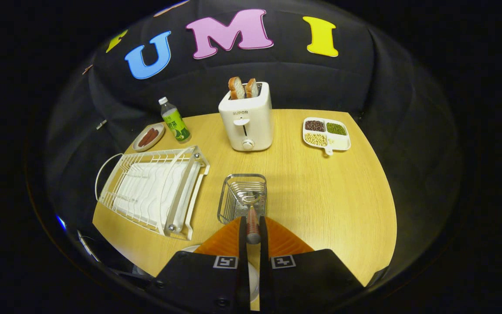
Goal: Take the plate from the dish rack, then take the spoon from the basket and place it into the plate.
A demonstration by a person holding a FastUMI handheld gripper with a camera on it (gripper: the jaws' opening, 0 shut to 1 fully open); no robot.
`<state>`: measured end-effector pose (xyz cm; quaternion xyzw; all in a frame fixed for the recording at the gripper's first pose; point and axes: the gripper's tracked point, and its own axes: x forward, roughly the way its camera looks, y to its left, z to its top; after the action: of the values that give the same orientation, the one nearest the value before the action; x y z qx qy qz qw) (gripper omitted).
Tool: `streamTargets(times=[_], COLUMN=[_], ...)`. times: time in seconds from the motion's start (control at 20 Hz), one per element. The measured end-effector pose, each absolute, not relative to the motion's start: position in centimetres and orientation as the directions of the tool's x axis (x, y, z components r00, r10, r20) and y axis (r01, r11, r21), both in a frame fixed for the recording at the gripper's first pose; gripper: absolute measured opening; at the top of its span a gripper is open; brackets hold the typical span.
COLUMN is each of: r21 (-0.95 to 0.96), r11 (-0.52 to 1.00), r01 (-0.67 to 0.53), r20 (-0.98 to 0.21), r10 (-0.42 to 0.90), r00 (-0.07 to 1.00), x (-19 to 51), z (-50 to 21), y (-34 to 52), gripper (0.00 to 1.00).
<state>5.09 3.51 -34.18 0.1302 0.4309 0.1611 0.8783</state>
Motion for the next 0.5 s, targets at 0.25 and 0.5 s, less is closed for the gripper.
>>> streamTargets(times=[0.25,0.5], r21=[0.388,0.427], r11=[0.902,0.876], r01=[-0.188,-0.224], r20=[-0.643,-0.602], r10=[0.412,0.46], r00=[0.646,0.653], x=[4.7,1.8], z=[-29.1,-25.5], y=[1.7,1.5], gripper=[0.13,0.13])
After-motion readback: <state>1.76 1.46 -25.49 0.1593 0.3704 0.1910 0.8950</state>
